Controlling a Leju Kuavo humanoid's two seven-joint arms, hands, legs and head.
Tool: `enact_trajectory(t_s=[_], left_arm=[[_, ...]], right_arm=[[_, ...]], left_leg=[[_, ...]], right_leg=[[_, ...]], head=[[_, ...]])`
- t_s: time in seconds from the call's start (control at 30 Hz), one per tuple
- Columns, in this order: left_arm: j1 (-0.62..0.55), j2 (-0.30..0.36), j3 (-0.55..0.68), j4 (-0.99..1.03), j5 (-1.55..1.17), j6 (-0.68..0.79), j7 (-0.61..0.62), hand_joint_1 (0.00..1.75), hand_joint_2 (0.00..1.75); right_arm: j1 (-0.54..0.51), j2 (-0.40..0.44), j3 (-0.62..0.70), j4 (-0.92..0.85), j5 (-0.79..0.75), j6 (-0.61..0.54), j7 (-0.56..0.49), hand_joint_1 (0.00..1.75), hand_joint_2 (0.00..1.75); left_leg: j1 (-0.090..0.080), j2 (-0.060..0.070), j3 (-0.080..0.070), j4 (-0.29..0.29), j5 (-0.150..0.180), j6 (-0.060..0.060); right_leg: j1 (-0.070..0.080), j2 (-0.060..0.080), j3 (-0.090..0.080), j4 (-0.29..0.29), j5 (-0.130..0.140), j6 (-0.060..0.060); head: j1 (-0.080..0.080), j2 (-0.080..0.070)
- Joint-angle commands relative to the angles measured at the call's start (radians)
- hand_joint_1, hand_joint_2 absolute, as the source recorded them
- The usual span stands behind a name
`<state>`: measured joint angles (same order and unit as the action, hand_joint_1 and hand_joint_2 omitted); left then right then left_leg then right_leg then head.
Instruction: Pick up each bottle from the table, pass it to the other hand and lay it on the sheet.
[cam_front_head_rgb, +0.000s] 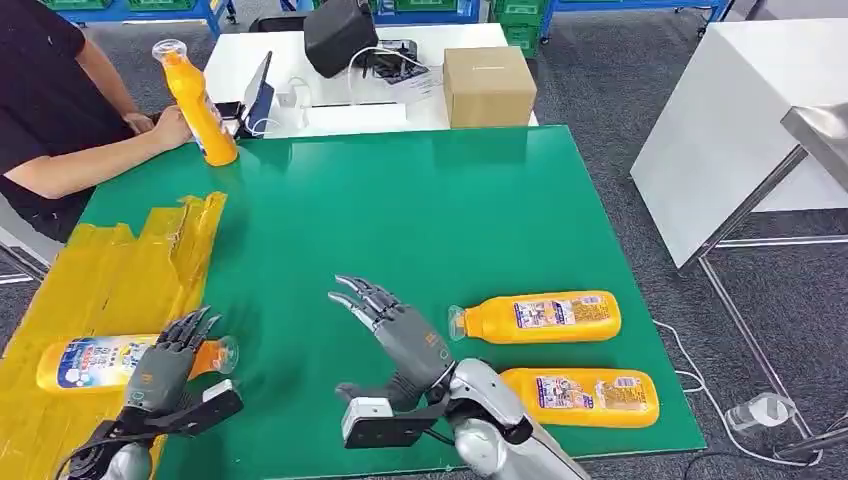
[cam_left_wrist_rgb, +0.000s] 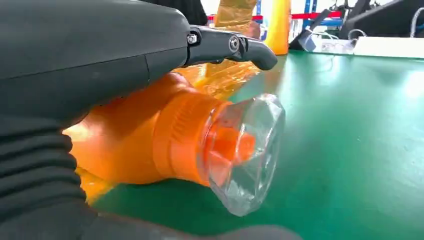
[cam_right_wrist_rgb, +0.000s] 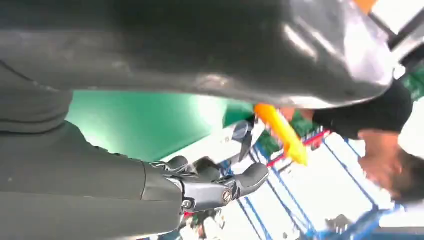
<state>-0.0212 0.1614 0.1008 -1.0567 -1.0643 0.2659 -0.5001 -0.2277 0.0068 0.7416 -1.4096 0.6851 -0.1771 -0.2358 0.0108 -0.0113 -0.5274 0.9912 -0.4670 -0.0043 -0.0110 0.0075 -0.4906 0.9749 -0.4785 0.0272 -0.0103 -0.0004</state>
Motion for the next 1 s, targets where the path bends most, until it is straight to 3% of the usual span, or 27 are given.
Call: enact_trajectory(t_s=[0.03,0.1,0.13,0.23,0.27,0.3,0.4,0.5,0.63,0.67,0.77,0.83,0.9,1.0], left_arm=[[0.172,-0.116,0.297,-0.203,0.22,-0.148,-0.198,0.0,0.0],[0.223,-0.132,0.301,-0.318,0.303,-0.201,-0.198,0.0,0.0],[0.283,-0.101,0.231,-0.437,0.504,-0.184,-0.198,0.0,0.0],[0.308,-0.104,0.237,-0.591,0.774,-0.295,-0.198,0.0,0.0],[0.3,-0.129,0.264,-0.659,0.865,-0.344,-0.198,0.0,0.0],[0.296,-0.15,0.291,-0.681,0.89,-0.373,-0.198,0.0,0.0],[0.29,-0.236,0.378,-0.776,0.943,-0.478,-0.198,0.0,0.0],[0.299,-0.259,0.391,-0.816,0.945,-0.489,-0.198,0.0,0.0],[0.3,-0.298,0.421,-0.866,0.988,-0.574,-0.198,0.0,0.0],[0.3,-0.299,0.419,-0.872,0.978,-0.574,-0.198,0.0,0.0],[0.305,-0.279,0.385,-0.886,0.951,-0.535,-0.198,0.0,0.0],[0.302,-0.272,0.388,-0.855,0.97,-0.538,-0.198,0.0,0.0],[0.289,-0.27,0.398,-0.829,0.977,-0.562,-0.198,0.0,0.0],[0.274,-0.257,0.398,-0.804,0.976,-0.591,-0.198,0.0,0.0]], right_arm=[[0.134,-0.188,-0.128,-0.327,0.121,-0.138,-0.029,0.0,0.0],[0.174,-0.234,-0.173,-0.371,0.078,-0.097,-0.049,0.0,0.0],[0.214,-0.278,-0.211,-0.405,-0.059,-0.002,-0.074,0.0,0.0],[0.367,-0.368,-0.303,-0.499,-0.089,0.065,-0.16,0.0,0.0],[0.421,-0.381,-0.325,-0.528,-0.087,0.088,-0.168,0.0,1.75],[0.46,-0.396,-0.334,-0.549,-0.076,0.088,-0.165,0.0,1.75],[0.619,-0.507,-0.337,-0.655,-0.02,0.008,-0.086,0.0,1.75],[0.679,-0.543,-0.35,-0.703,0.001,-0.041,-0.057,0.0,1.75],[0.822,-0.718,-0.352,-0.806,0.056,-0.106,0.142,0.0,1.75],[0.844,-0.745,-0.35,-0.819,0.064,-0.115,0.174,0.0,1.75],[1.001,-0.985,-0.355,-0.919,0.117,-0.22,0.463,0.0,1.75],[1.064,-1.066,-0.411,-0.921,0.117,-0.281,0.6,0.0,1.75],[1.079,-1.097,-0.447,-0.871,0.076,-0.283,0.667,0.0,1.75],[1.072,-1.109,-0.492,-0.797,-0.009,-0.272,0.669,0.0,1.75]], left_leg=[[0.0,0.004,-0.004,0.0,-0.001,0.001],[0.0,0.003,-0.005,0.001,-0.002,0.002],[0.0,0.003,-0.005,0.001,-0.002,0.002],[0.0,-0.001,-0.011,0.003,-0.002,0.003],[0.001,-0.001,-0.012,0.004,-0.003,0.004],[0.001,-0.008,-0.019,0.005,-0.001,0.002],[0.001,-0.011,-0.02,0.004,-0.002,0.003],[-0.001,-0.011,-0.024,0.004,-0.003,0.004],[-0.002,-0.008,-0.022,0.005,-0.005,0.004],[-0.002,-0.008,-0.022,0.005,-0.006,0.005],[-0.004,-0.01,-0.024,0.005,-0.005,0.006],[-0.004,-0.008,-0.023,0.007,-0.007,0.007],[-0.007,-0.006,-0.022,0.003,-0.004,0.006],[-0.006,-0.001,-0.02,0.003,-0.004,0.007]], right_leg=[[0.0,0.003,-0.005,-0.001,0.001,0.0],[0.0,0.001,-0.005,-0.002,0.0,0.001],[0.0,0.001,-0.005,-0.002,0.0,0.001],[0.001,-0.002,-0.009,-0.002,-0.001,0.001],[0.002,-0.003,-0.009,-0.003,-0.001,0.001],[0.002,-0.01,-0.014,-0.002,-0.002,0.001],[0.0,-0.011,-0.026,-0.004,-0.002,0.001],[0.0,-0.01,-0.019,-0.003,-0.002,0.003],[-0.001,-0.008,-0.018,-0.002,-0.004,0.003],[-0.001,-0.008,-0.017,-0.002,-0.004,0.003],[-0.004,-0.01,-0.02,-0.001,-0.004,0.004],[-0.004,-0.008,-0.02,0.0,-0.005,0.004],[-0.007,-0.006,-0.02,-0.002,-0.003,0.004],[-0.005,-0.003,-0.018,-0.004,-0.001,0.004]], head=[[0.0,0.0],[0.0,0.0],[0.0,0.0],[0.0,0.0],[0.001,0.0],[0.0,0.0],[0.002,0.0],[0.0,0.0],[0.0,0.0],[0.0,0.0],[0.0,0.0],[0.0,0.0],[0.0,0.0],[0.0,0.0]])
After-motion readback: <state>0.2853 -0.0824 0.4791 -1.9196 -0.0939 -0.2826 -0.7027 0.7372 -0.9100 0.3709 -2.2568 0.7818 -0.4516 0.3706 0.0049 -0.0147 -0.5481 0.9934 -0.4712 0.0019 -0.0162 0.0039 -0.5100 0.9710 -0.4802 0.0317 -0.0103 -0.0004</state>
